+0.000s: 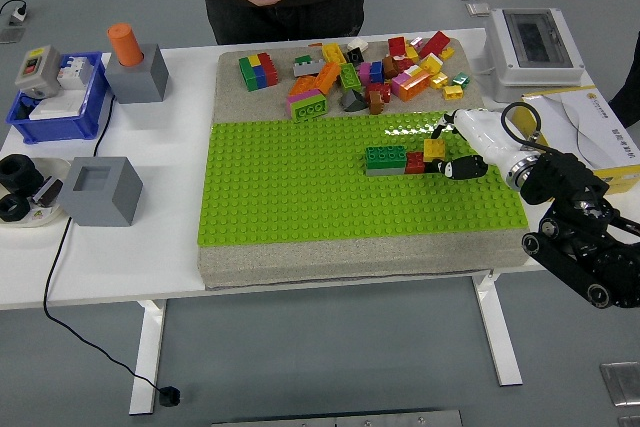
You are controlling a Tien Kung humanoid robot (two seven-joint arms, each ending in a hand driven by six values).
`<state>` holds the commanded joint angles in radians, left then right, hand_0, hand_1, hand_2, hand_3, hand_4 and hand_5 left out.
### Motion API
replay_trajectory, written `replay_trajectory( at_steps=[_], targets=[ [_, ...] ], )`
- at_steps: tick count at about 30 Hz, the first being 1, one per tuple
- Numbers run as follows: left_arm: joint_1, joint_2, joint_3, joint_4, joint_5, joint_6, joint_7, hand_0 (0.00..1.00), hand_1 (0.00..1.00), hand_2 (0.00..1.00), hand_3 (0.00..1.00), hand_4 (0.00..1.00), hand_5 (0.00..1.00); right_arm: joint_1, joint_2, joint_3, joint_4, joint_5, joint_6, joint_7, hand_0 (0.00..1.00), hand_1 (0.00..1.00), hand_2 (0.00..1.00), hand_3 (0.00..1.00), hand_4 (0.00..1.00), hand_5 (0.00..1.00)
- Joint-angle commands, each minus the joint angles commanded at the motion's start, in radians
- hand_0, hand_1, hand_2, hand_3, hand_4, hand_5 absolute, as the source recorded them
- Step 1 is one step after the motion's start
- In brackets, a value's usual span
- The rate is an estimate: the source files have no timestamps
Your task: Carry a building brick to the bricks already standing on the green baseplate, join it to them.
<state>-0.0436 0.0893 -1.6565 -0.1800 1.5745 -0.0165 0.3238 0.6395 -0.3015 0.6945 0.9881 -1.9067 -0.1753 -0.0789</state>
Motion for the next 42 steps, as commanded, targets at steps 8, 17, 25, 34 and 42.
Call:
replay_trajectory(
  at_steps=[8,17,25,34,42],
  targets=[
    [0.0,0.001,-0.002,0.0,0.005,-0.001,0.001,0.782,0.777,0.721,0.455,0.998,0.815,0.023,0.025,-0.024,-0.046,0.008,0.001,0.008,0.689,0.71,0.779,0.538,0.732,0.206],
    [0.0,0.0,-0.003,0.0,0.008,-0.001,0.001,0.782,0.777,0.721,0.455,0.998,0.815,0.042,0.047,-0.038,-0.087,0.008,0.002,0.014,0.689,0.71,0.78,0.543,0.733,0.207],
    [0.001,-0.001,-0.004,0.0,0.011,-0.001,0.001,0.782,0.777,0.721,0.455,0.998,0.817,0.054,0.06,-0.043,-0.106,0.01,0.002,0.017,0.689,0.711,0.781,0.551,0.736,0.208],
    [0.002,0.0,-0.006,0.0,0.018,-0.003,0.002,0.782,0.777,0.721,0.455,0.998,0.819,0.062,0.072,-0.052,-0.126,0.009,0.004,0.018,0.689,0.711,0.786,0.592,0.735,0.206],
    [-0.001,0.003,-0.008,0.0,0.022,-0.003,0.001,0.782,0.777,0.721,0.455,0.998,0.82,0.067,0.078,-0.049,-0.139,0.007,0.003,0.019,0.689,0.715,0.79,0.629,0.732,0.206]
  ],
)
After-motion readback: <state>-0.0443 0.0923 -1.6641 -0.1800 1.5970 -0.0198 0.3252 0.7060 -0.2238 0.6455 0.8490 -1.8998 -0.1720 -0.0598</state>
